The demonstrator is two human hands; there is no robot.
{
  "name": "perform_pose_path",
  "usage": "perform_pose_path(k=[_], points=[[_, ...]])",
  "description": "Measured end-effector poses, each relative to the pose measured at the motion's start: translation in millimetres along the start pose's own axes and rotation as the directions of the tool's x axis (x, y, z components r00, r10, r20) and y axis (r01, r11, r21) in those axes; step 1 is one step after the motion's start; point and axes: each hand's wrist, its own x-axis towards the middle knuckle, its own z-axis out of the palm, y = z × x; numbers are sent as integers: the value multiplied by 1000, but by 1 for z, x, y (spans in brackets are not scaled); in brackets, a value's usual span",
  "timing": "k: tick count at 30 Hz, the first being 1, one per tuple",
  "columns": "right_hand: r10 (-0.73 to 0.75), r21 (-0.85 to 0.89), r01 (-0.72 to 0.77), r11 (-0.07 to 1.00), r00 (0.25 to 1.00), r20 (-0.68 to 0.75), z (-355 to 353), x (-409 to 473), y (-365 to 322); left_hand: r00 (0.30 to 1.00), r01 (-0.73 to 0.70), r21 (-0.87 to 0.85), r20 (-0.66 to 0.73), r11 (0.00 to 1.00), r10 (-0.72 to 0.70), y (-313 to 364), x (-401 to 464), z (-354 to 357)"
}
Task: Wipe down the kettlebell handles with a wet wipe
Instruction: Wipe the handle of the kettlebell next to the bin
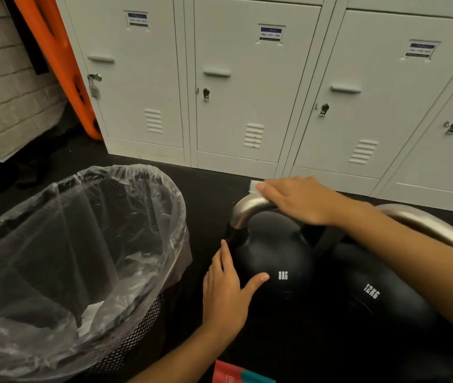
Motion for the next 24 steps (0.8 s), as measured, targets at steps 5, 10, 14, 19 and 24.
perform_pose_path(k=[5, 10, 14, 19, 24], points=[[-104, 38, 109, 993, 987, -123, 13, -14, 18, 1000, -12, -5, 0, 1000, 12, 0, 0, 0], [73, 324, 15, 946, 963, -259, 21, -33, 52, 1000, -16, 3, -1, 1000, 16, -2, 0, 0], [187, 458, -27, 889, 933, -307, 30, -39, 62, 1000, -16, 2, -1, 1000, 16, 0, -1, 0], [291, 646, -43, 762, 914, -282, 35, -39, 68, 1000, -25, 18, 1, 1000, 25, -2, 1, 0], [147, 542, 50, 839, 938, -313, 24, -32, 43, 999, -35, 25, -8, 999, 35, -3, 0, 2]])
